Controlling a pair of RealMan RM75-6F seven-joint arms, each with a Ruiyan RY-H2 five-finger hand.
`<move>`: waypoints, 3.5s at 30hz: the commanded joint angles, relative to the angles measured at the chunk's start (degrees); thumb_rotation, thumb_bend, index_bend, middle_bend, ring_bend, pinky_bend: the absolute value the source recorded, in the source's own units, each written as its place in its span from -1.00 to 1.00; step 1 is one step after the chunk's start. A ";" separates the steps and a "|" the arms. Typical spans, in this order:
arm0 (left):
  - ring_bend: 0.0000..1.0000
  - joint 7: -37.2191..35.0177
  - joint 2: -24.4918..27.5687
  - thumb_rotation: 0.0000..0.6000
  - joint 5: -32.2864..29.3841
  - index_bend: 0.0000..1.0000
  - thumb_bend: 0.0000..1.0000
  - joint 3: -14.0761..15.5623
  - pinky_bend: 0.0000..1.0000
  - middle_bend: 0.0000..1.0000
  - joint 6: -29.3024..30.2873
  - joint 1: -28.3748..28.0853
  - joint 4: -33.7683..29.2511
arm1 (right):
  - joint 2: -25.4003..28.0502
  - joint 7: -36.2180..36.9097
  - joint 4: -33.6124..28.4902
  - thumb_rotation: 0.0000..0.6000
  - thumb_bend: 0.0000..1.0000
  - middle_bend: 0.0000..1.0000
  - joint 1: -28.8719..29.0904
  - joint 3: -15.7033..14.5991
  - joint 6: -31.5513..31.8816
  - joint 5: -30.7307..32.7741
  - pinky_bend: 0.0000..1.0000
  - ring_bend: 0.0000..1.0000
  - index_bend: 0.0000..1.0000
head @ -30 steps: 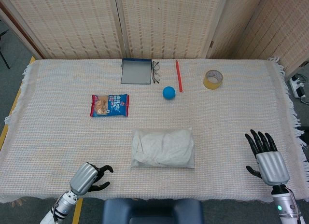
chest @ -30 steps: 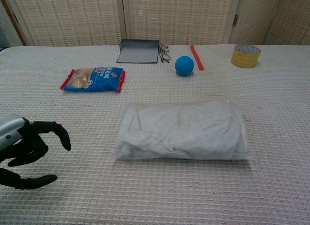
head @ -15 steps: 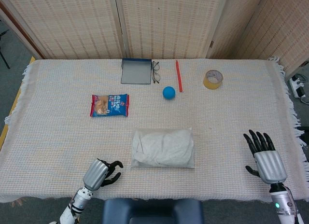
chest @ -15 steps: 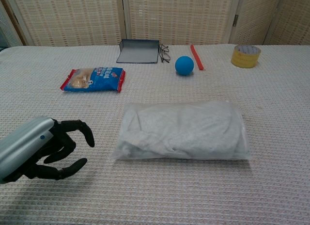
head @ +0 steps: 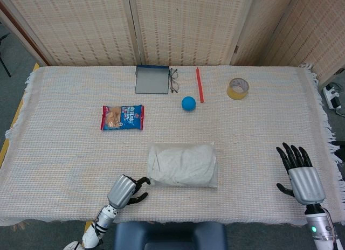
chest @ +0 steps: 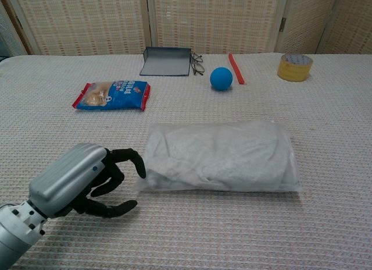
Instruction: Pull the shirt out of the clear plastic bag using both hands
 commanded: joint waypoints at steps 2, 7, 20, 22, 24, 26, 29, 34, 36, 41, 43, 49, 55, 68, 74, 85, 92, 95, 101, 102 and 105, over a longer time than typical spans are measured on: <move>1.00 -0.26 -1.79 1.00 -1.27 0.00 -0.44 -0.37 1.00 1.00 -0.74 -0.92 3.27 | 0.38 0.41 -0.21 1.00 -0.97 -1.00 -0.03 -0.03 0.12 -0.08 -1.00 -1.00 -1.00; 1.00 -0.92 -2.88 1.00 -1.77 0.00 -0.40 -0.22 1.00 1.00 -0.09 -1.56 5.19 | 0.49 0.41 -0.26 1.00 -0.96 -1.00 -0.02 -0.01 0.06 0.07 -1.00 -1.00 -1.00; 1.00 -2.35 -6.21 1.00 -3.03 0.11 -0.35 0.07 1.00 1.00 1.24 -2.63 10.51 | 1.32 1.33 -1.02 1.00 -0.96 -1.00 0.28 -0.41 -0.99 0.22 -1.00 -1.00 -1.00; 1.00 -2.80 -6.72 1.00 -3.16 0.16 -0.33 0.04 1.00 1.00 1.72 -2.84 11.29 | 1.34 1.29 -1.02 1.00 -0.96 -1.00 0.33 -0.36 -1.08 0.36 -1.00 -1.00 -1.00; 1.00 -3.15 -7.14 1.00 -3.29 0.20 -0.28 0.00 1.00 1.00 2.08 -3.00 11.91 | 1.34 1.25 -1.02 1.00 -0.96 -1.00 0.35 -0.35 -1.16 0.44 -1.00 -1.00 -1.00; 1.00 -3.43 -7.60 1.00 -3.46 0.22 -0.24 -0.03 1.00 1.00 2.38 -3.21 12.62 | 1.37 1.22 -1.04 1.00 -0.97 -1.00 0.40 -0.38 -1.32 0.52 -1.00 -1.00 -1.00; 1.00 -3.88 -8.17 1.00 -3.77 0.24 -0.16 -0.05 1.00 1.00 2.49 -3.49 13.48 | 1.50 1.35 -1.17 1.00 -0.96 -1.00 0.44 -0.45 -1.49 0.57 -1.00 -1.00 -1.00; 1.00 -4.28 -8.89 1.00 -4.15 0.28 -0.06 0.15 1.00 1.00 2.54 -3.83 14.51 | 1.59 1.39 -1.24 1.00 -0.96 -1.00 0.47 -0.40 -1.46 0.65 -1.00 -1.00 -1.00; 1.00 -4.34 -9.10 1.00 -4.30 0.31 0.00 0.18 1.00 1.00 2.58 -3.92 14.83 | 1.55 1.34 -1.21 1.00 -0.96 -1.00 0.51 -0.44 -1.54 0.64 -1.00 -1.00 -1.00; 1.00 -4.43 -9.33 1.00 -4.55 0.40 0.15 0.46 1.00 1.00 3.15 -3.88 15.35 | 1.02 1.75 -0.59 1.00 -0.96 -1.00 0.86 -0.56 -1.80 0.09 -1.00 -1.00 -1.00; 1.00 -4.56 -9.23 1.00 -4.51 0.43 0.16 0.76 1.00 1.00 3.48 -3.75 15.28 | -0.10 3.00 0.64 1.00 -0.95 -1.00 1.41 -0.36 -2.30 -0.10 -1.00 -1.00 -1.00; 1.00 -4.03 -8.60 1.00 -4.23 0.44 0.15 1.60 1.00 1.00 3.96 -3.64 14.47 | -5.11 11.48 7.29 1.00 -0.68 -1.00 4.66 -0.86 -6.21 -2.32 -1.00 -1.00 -0.80; 1.00 -3.23 -7.96 1.00 -4.46 0.44 0.14 1.47 1.00 1.00 3.86 -4.15 13.47 | -10.48 19.14 13.94 1.00 -0.49 -1.00 8.24 -0.92 -8.51 -4.94 -1.00 -1.00 -0.35; 1.00 -1.96 -6.63 1.00 -4.86 0.44 0.16 1.19 1.00 1.00 3.97 -4.77 11.36 | -22.22 27.64 26.01 1.00 -0.39 -1.00 13.09 0.76 -11.23 -3.91 -1.00 -1.00 -0.18; 1.00 -2.54 -5.69 1.00 -5.27 0.44 0.15 0.88 1.00 1.00 4.09 -4.86 10.40 | -26.50 32.52 31.84 1.00 -0.38 -1.00 13.99 1.46 -8.89 -4.12 -1.00 -1.00 -0.17; 1.00 -2.37 -4.88 1.00 -6.33 0.44 0.14 0.27 1.00 1.00 2.81 -5.07 8.06 | -35.02 50.06 45.31 1.00 -0.38 -1.00 15.75 0.66 -7.47 -4.51 -1.00 -1.00 -0.17; 1.00 -2.27 -4.57 1.00 -6.73 0.44 0.13 0.05 1.00 1.00 2.25 -5.16 7.49 | -40.05 58.20 53.51 1.00 -0.38 -1.00 16.82 0.19 -7.07 -4.57 -1.00 -1.00 -0.16; 1.00 -2.49 -4.46 1.00 -6.92 0.44 0.13 -0.09 1.00 1.00 2.16 -5.14 7.24 | -41.84 61.22 56.26 1.00 -0.38 -1.00 17.32 0.03 -7.09 -4.53 -1.00 -1.00 -0.16; 1.00 -2.86 -4.28 1.00 -7.39 0.44 0.13 -0.36 1.00 1.00 1.72 -5.10 6.63 | -45.55 67.85 61.68 1.00 -0.38 -1.00 17.96 0.01 -6.36 -4.24 -1.00 -1.00 -0.15; 1.00 -2.83 -4.29 1.00 -7.47 0.44 0.13 -0.38 1.00 1.00 1.58 -5.10 6.54 | -46.28 69.05 62.71 1.00 -0.38 -1.00 18.22 -0.05 -6.49 -4.23 -1.00 -1.00 -0.15; 1.00 -2.79 -4.33 1.00 -7.60 0.44 0.13 -0.45 1.00 1.00 1.39 -5.10 6.41 | -47.71 71.49 64.75 1.00 -0.37 -1.00 18.74 -0.21 -6.83 -4.19 -1.00 -1.00 -0.15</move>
